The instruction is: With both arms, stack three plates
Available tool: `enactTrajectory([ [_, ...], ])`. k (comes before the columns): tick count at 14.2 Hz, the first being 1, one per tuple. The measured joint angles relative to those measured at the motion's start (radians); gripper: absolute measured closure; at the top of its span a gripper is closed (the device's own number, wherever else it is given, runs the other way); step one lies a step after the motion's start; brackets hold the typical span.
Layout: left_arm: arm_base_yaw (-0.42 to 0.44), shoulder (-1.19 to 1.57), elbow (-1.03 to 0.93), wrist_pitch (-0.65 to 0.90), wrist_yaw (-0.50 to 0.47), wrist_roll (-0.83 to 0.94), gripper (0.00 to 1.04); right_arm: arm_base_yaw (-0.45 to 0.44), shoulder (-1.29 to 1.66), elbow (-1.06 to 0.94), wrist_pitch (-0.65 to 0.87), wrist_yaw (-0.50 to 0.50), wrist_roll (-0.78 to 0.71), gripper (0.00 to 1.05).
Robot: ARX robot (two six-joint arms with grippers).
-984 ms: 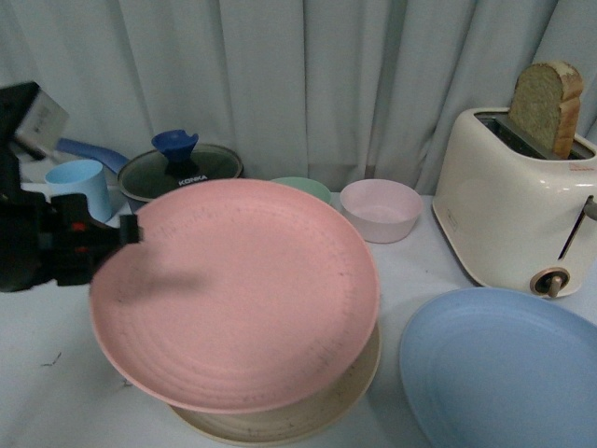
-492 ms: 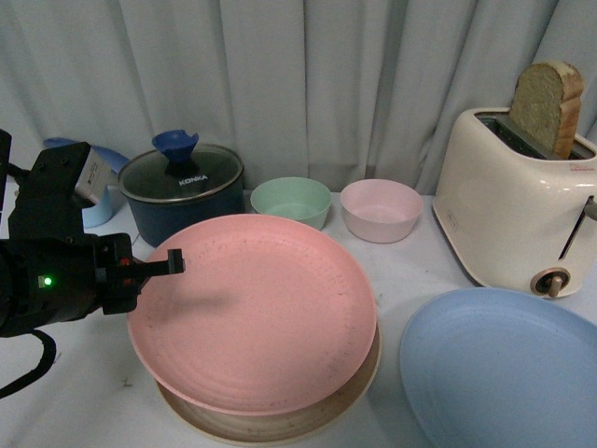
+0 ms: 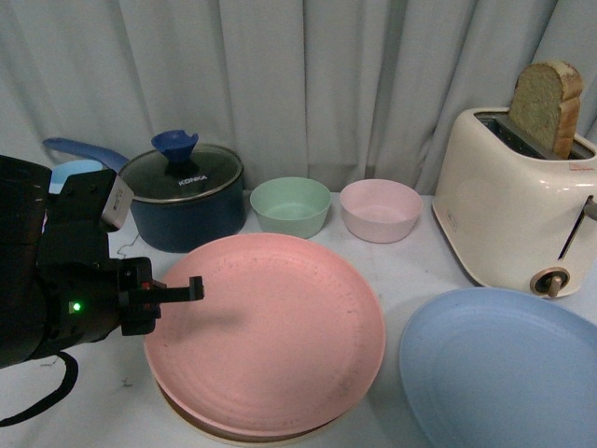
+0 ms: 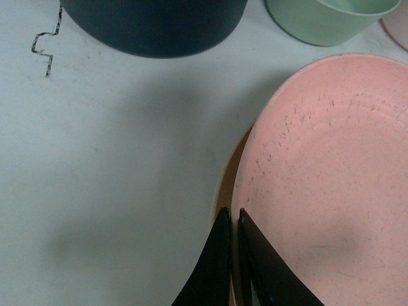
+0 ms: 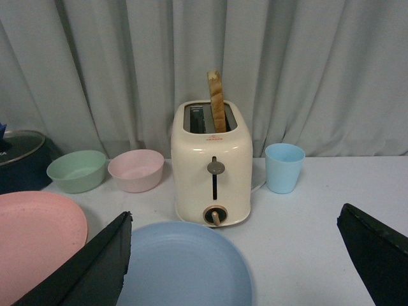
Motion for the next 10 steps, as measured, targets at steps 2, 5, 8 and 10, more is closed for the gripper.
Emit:
enactTrajectory([
  [2, 0.0, 0.01, 0.0, 0.001, -0.004, 0.0, 1.03, 0.0, 0.0, 0.0, 0.0, 0.0, 0.0, 0.06],
  [5, -0.012, 0.01, 0.001, -0.014, 0.032, -0.034, 0.83, 0.0, 0.0, 0.0, 0.0, 0.0, 0.0, 0.06],
  [8, -0.013, -0.064, -0.022, 0.007, 0.06, -0.073, 0.54, 0.0, 0.0, 0.0, 0.0, 0.0, 0.0, 0.06],
  [10, -0.029, -0.181, -0.042, -0.035, 0.059, -0.093, 0.29, 0.0, 0.0, 0.0, 0.0, 0.0, 0.0, 0.06],
])
